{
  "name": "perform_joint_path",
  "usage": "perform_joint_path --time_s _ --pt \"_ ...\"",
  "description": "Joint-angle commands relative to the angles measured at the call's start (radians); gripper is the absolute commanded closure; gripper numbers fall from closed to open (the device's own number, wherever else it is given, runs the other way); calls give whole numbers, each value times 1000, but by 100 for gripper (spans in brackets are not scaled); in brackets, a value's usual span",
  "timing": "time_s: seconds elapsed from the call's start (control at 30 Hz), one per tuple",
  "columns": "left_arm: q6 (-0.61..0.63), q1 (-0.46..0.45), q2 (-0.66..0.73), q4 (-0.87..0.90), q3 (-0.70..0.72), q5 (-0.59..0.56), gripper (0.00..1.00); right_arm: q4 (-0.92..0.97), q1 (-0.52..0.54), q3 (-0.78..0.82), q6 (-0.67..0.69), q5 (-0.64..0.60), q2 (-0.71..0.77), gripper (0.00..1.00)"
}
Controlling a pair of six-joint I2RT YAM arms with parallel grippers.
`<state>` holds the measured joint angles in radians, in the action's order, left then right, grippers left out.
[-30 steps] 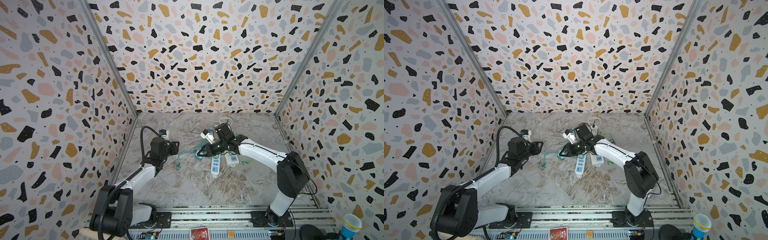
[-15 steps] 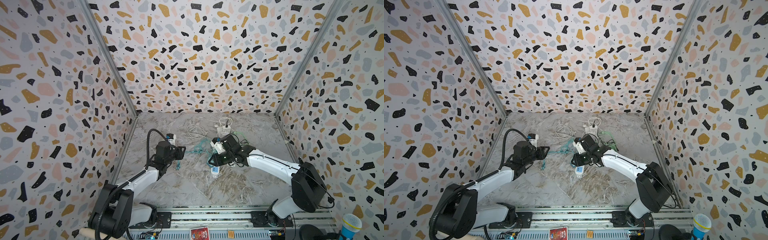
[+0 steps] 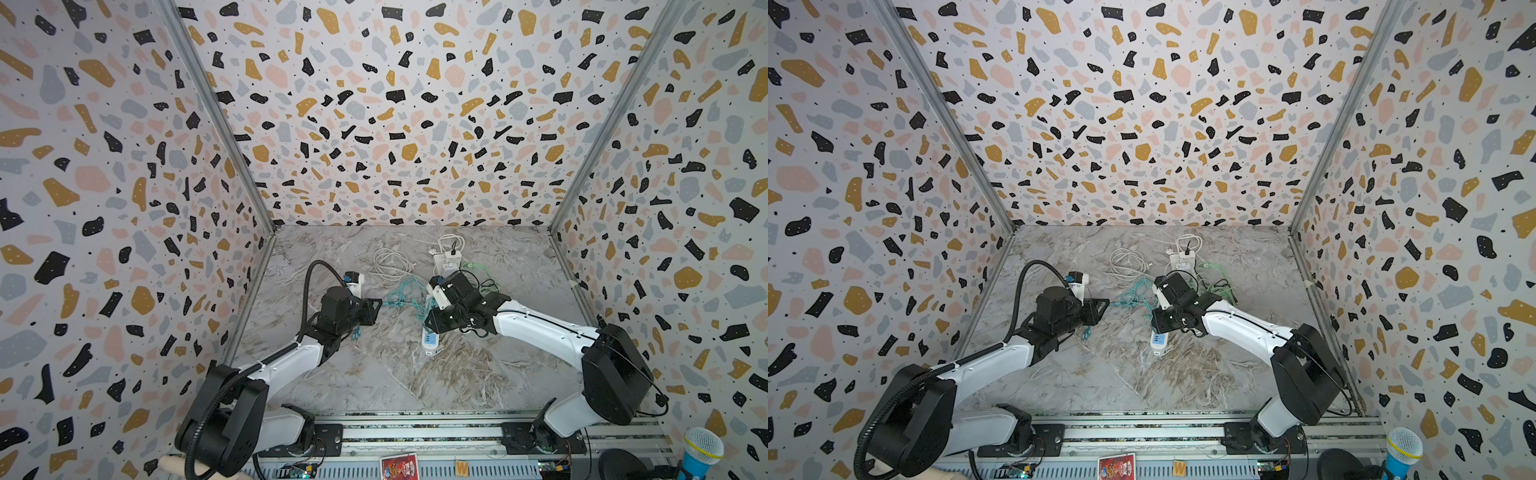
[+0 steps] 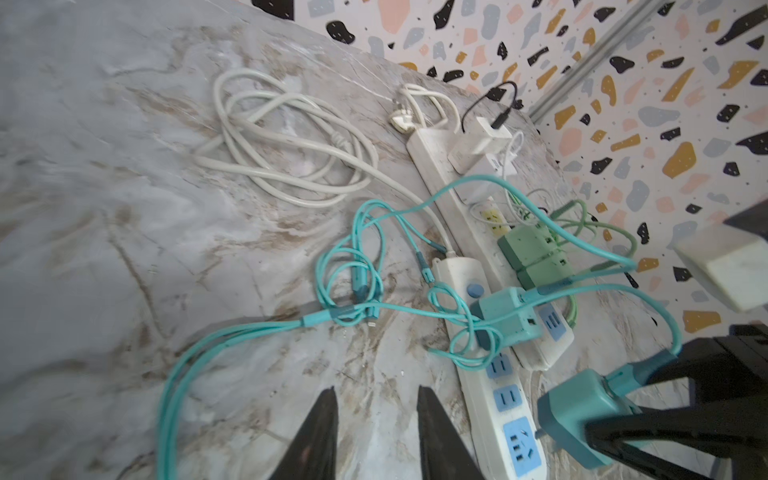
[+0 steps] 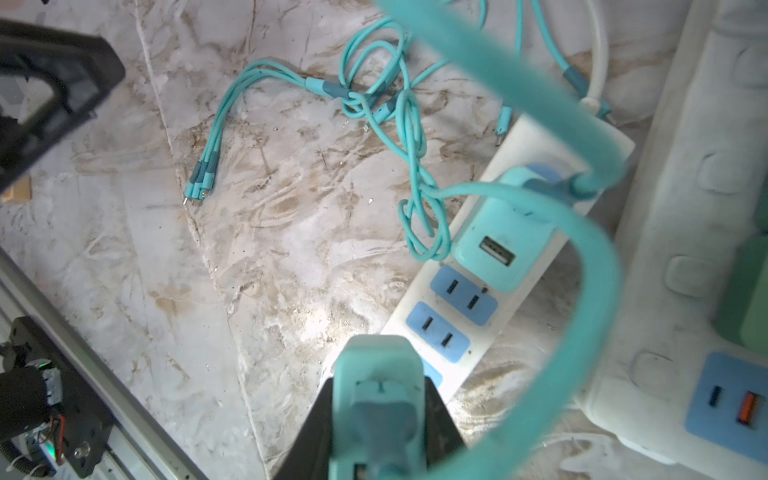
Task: Insert plugs into power strip
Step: Rotate the socket at the center of the table.
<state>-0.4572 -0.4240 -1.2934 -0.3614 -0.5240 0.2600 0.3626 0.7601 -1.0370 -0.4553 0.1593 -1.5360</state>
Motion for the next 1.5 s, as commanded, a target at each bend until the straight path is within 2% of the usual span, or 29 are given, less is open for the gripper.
perform_joint_path --time_s 0.0,0.17,0.33,0.73,1.13,1.3,1.47 --pt "35 -70 -52 -76 -16 58 70 -5 24 22 -77 -68 44 100" --pt "41 -169 -129 -131 -23 94 74 -19 25 60 -118 -94 76 100" --pt "1 -244 -185 -204 -10 64 75 -34 24 93 -134 -111 103 100" --pt "-29 -326 -304 -249 -1 13 79 -46 13 97 -127 -113 107 100" --pt "11 -419 -425 -201 -92 7 82 -54 3 130 -138 -111 131 100" --pt "14 -430 -426 -175 -116 5 82 -59 2 147 -144 -128 134 100" --pt "49 -429 -337 -64 -90 -76 72 -55 4 158 -156 -154 138 100"
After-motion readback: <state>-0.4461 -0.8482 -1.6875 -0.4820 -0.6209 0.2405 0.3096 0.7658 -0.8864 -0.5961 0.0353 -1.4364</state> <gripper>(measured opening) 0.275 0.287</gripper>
